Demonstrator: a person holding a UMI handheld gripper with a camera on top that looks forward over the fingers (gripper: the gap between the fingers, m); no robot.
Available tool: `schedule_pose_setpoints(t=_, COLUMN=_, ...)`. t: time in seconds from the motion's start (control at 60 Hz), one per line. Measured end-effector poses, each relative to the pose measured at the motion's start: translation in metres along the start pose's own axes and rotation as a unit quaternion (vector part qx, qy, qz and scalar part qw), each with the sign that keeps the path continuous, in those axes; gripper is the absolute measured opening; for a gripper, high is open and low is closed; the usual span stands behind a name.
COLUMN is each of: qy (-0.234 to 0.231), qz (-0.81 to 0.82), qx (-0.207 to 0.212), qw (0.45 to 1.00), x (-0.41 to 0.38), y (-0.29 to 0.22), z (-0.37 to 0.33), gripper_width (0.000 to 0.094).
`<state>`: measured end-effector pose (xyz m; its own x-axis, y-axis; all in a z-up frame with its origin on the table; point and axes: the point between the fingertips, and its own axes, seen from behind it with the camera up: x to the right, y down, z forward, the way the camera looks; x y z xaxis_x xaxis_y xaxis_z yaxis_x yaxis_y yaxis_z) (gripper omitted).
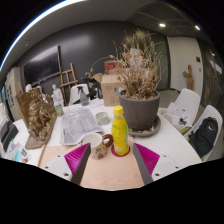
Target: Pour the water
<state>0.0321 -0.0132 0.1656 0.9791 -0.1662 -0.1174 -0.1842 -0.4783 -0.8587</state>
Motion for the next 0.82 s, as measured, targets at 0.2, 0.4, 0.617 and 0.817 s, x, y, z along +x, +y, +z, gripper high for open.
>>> schedule_pose_setpoints(t=0.2, qy=-0.017, qz=-0.041, qx=-0.038, qw=0.998, x=-0.032, y=0.02, z=-0.125, gripper_width=0.0861)
schedule_pose_setpoints(t=0.4, qy=-0.015, qz=-0.079, qx=-0.047, qw=0.996, x=-0.039, y=0.043, z=-0.219, gripper_width=0.0863)
schedule_pose_setpoints(t=0.617, qy=-0.029, qz=-0.101, qx=-0.043, qw=0.994, x=-0.038, y=0.06, z=-0.271, gripper_width=0.0861)
schedule_pose_setpoints(t=0.817, qy=-0.028, qz=-0.115, qx=-0.03, qw=0.992, x=-0.027, y=0.065, z=-0.291, gripper_width=0.0862)
